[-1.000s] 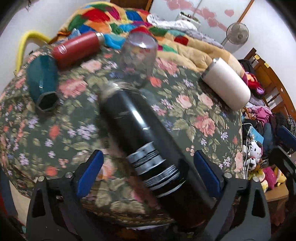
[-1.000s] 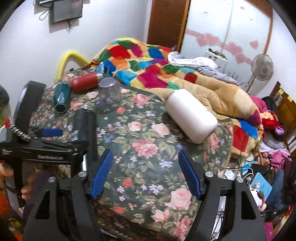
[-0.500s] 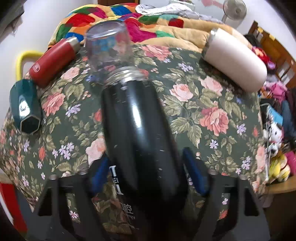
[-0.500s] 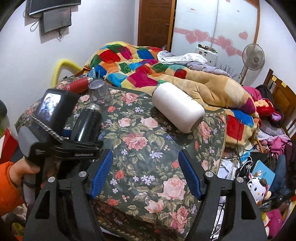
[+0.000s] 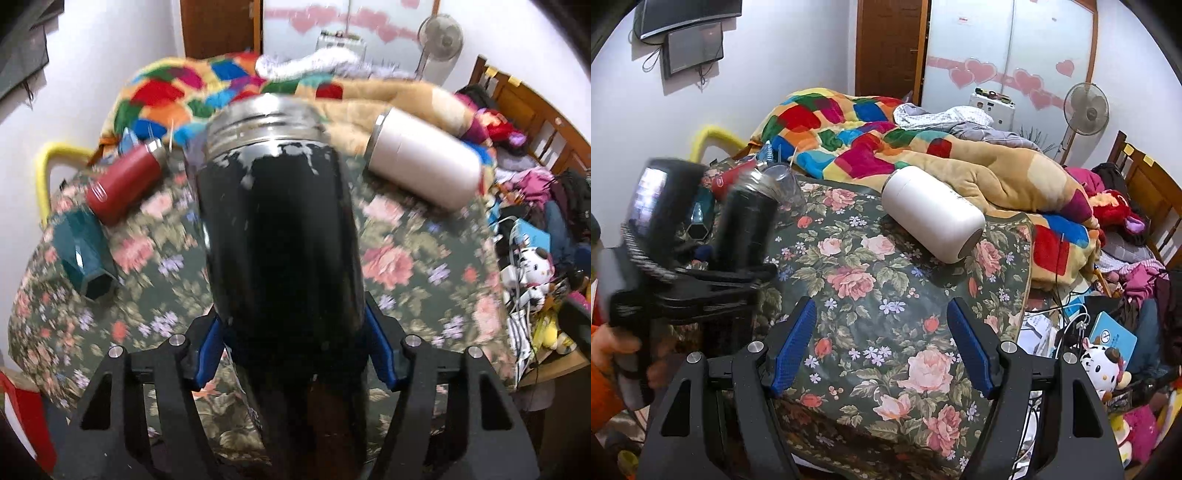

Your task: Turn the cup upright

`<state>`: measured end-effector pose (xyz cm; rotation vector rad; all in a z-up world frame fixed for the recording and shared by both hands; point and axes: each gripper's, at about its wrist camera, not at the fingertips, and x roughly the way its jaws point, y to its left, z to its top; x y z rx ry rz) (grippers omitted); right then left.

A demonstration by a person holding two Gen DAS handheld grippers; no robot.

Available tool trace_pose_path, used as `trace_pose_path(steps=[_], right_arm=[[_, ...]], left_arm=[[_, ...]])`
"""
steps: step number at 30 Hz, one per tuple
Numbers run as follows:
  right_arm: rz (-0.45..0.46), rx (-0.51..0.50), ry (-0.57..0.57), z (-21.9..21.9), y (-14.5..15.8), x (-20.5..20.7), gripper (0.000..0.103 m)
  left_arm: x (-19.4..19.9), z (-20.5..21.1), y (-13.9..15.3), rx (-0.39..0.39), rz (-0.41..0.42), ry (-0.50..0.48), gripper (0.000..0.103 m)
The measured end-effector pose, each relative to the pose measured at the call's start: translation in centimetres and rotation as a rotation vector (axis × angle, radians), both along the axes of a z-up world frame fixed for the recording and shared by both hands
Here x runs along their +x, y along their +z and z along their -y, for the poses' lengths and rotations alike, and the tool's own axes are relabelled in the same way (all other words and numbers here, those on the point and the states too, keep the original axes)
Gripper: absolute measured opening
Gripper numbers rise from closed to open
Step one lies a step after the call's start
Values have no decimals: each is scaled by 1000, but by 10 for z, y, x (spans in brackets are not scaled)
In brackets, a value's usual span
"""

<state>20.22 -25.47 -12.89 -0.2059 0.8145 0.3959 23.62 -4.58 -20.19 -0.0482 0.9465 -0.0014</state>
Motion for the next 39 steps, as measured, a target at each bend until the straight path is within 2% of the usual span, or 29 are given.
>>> trace_pose_path(steps=[5,10,13,18,23,28,32,39], right_arm=[[4,10,-12,-1,1,2,70],[2,17,-19,0,2,3,70],[9,19,-24,1,3,2,70],[21,24,-29,4,8,3,70],[23,24,-34,6,7,6,70],[17,31,-36,8,5,8,70],[12,33,-38,8,2,9,70],[5,38,-46,10,2,11,70]], left_arm=[[-16,9,32,38,98,-33,64],[-16,18,52,69,157,-65,63],[-9,22,57,76,164,-82,63],[3,25,54,73,123,-120,63],[16,36,43,56,48,-161,63],[31,45,29,87,-16,-195,63],[37,50,24,115,-17,-204,64],[39,44,35,100,19,-185,64]])
